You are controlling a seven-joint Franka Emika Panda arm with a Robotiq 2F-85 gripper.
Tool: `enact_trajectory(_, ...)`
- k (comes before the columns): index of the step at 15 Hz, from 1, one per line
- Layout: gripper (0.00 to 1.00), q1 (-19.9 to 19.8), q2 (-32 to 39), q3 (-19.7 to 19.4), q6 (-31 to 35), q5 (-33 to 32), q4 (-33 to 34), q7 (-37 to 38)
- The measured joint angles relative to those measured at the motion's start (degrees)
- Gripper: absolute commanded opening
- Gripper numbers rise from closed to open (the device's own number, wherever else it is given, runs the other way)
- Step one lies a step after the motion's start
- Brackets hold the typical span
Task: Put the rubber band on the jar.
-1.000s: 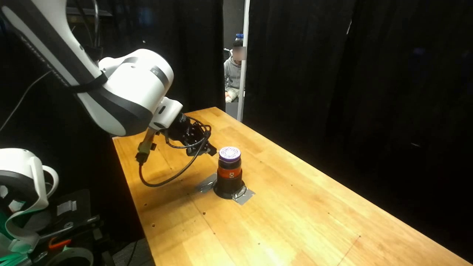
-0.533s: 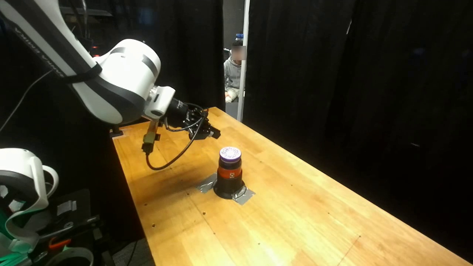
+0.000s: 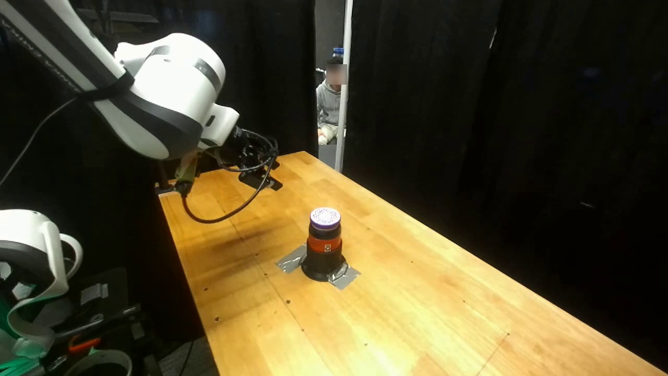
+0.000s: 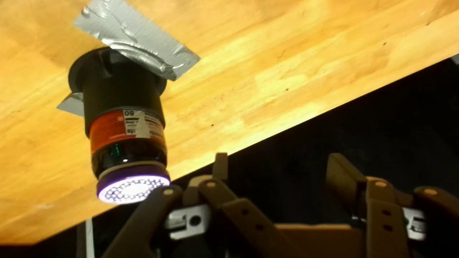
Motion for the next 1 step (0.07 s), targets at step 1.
enact_trajectory(1,1.00,-1.04,-0.15,-0.05,4.42,3.98,0.33,-4.14)
